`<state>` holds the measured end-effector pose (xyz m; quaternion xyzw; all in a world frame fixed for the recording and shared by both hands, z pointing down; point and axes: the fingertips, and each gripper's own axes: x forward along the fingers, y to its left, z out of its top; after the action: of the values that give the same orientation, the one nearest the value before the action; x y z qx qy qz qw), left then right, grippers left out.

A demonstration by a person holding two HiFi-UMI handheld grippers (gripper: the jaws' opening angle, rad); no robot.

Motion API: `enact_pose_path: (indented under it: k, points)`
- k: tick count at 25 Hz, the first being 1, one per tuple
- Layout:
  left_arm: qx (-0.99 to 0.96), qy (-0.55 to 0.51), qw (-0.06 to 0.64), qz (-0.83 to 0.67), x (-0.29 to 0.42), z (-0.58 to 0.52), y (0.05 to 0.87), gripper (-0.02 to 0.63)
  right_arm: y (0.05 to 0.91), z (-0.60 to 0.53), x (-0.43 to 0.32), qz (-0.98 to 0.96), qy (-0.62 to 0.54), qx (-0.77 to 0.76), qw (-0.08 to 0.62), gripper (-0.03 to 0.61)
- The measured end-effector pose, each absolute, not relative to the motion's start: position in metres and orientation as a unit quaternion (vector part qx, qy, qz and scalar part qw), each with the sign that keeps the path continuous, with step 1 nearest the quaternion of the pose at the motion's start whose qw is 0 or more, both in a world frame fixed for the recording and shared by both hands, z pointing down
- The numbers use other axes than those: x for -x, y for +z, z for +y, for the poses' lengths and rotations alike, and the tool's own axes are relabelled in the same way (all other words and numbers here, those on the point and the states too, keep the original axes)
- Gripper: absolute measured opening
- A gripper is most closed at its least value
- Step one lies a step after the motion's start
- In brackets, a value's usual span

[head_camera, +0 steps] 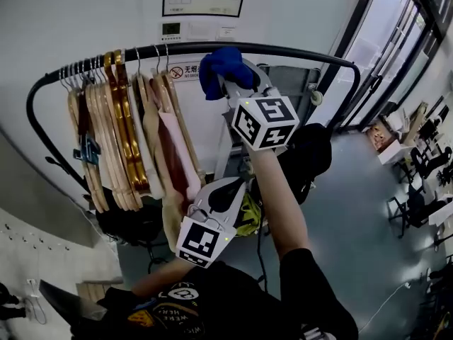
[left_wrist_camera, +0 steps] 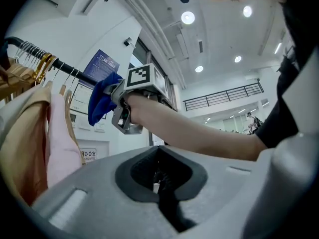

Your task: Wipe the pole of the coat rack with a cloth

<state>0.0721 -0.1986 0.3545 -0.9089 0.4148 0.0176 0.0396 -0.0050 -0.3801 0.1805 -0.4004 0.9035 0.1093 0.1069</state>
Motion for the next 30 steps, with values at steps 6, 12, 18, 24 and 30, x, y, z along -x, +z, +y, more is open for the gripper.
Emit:
enact_pose_path:
  k: [6,12,18,24,30]
  points:
    - [0.912,0.015,0.042,0.408,-0.090,-0.209,0.355,-0.006,0.172,-0.401,-0.067,0.882,0.098,0.443,0.125,0.087]
    - [0.917,0.014,0.034,0.397,-0.107,-0.231,0.363,-0.006,0.171,-0.436,-0.168,0.846,0.090,0.511,0.122,0.087]
    - [0.923,0.013,0.031,0.383,-0.126,-0.238,0.360,-0.006,0.153,-0.469,-0.287,0.777,0.078,0.606,0.153,0.087]
    - [0.927,0.005,0.030,0.374,-0.132,-0.241,0.363,-0.006,0.146,-0.477,-0.320,0.751,0.075,0.633,0.173,0.083]
    - [0.925,-0.002,0.033,0.379,-0.125,-0.242,0.366,-0.006,0.161,-0.446,-0.217,0.805,0.105,0.563,0.157,0.084]
